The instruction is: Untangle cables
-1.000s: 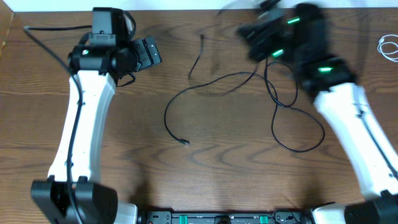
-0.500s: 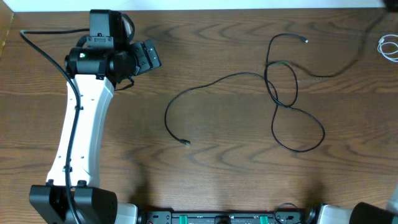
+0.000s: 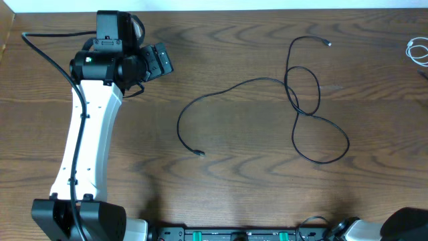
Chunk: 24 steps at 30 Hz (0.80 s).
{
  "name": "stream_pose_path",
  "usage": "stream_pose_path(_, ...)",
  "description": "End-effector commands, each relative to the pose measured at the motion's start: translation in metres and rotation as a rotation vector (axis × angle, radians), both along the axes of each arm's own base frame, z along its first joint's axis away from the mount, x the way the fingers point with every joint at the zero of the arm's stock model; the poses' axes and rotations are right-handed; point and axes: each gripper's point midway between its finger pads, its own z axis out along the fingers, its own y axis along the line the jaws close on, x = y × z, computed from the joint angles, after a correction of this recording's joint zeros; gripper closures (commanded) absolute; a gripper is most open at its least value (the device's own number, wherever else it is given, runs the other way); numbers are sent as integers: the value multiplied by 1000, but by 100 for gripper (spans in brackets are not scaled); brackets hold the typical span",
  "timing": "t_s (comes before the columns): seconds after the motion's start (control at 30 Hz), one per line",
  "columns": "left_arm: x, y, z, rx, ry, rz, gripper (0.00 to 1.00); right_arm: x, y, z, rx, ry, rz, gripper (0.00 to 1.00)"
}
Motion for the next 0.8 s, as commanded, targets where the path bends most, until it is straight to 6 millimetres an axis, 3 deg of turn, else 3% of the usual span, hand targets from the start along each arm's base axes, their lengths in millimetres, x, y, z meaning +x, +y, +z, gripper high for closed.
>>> stream_pose_path(0.0, -1, 1, -4, 11, 13, -11, 4, 6, -32, -30, -65, 104, -82, 99)
stream_pose_path(0.43, -3, -15, -4, 12, 11, -51, 4, 42, -87, -165, 31, 351, -137, 95)
stream_pose_path(0.47, -3, -15, -4, 12, 11, -51, 4, 43, -89, -175, 38, 371, -136, 86)
stream_pose_path(0.5, -3, -15, -4, 12, 12, -51, 4, 43, -90, -185, 55, 391, -133, 61)
stream_pose_path(0.57, -3, -15, -4, 12, 12, -51, 4, 41, -88, -195, 75, 415, -130, 33)
stream_pose_path(0.63, -3, -15, -4, 12, 12, -51, 4, 40, -87, -198, 86, 427, -128, 15)
stream_pose_path(0.77, -3, -15, -4, 12, 12, -51, 4, 38, -81, -197, 100, 432, -112, 1)
